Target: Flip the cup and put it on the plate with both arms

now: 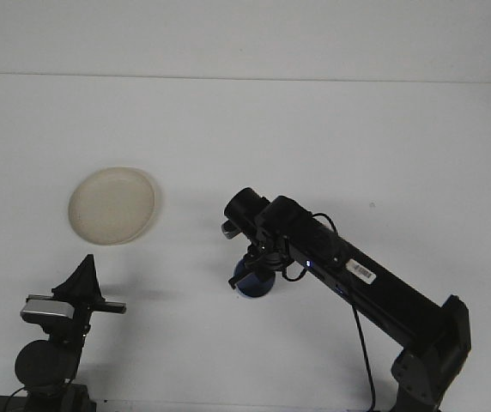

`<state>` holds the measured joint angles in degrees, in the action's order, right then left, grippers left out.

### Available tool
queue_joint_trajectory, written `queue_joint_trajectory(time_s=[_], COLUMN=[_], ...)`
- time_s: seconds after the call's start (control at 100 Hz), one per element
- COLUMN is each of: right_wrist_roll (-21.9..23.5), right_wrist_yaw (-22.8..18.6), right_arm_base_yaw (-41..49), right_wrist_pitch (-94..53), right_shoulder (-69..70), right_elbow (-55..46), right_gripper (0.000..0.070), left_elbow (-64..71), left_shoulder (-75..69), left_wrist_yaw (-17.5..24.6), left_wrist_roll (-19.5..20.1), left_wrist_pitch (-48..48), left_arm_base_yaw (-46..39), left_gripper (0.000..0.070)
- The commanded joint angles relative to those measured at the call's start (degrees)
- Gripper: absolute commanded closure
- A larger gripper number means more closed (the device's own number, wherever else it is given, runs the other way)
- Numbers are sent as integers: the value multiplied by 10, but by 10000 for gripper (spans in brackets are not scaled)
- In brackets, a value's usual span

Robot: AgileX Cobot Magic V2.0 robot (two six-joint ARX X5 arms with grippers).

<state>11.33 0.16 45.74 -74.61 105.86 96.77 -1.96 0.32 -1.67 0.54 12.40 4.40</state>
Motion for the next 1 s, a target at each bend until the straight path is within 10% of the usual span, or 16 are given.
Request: queue_joint_trajectory(time_s=[0.0,0.38,0.6,0.99], right_wrist_roll=[-15,-28,-28,-43], right_wrist_yaw=[-3,-6,-6,-9], right_arm_base_yaw=[6,11,10,7], right_wrist_pitch=[-5,-5,-11,-38], right_shoulder=[22,50,48,28], right_elbow=[15,15,16,104], right_gripper=[697,672,249,243], left_elbow=[11,11,11,11], left_shoulder=[-1,-1,-1,-1], left_wrist_yaw=[-2,-2,-2,-2], left_wrist_roll=[-1,-1,-1,-1], left_wrist_pitch=[5,5,5,5], left_arm_base_yaw=[1,1,1,1], left_gripper=[688,688,688,688])
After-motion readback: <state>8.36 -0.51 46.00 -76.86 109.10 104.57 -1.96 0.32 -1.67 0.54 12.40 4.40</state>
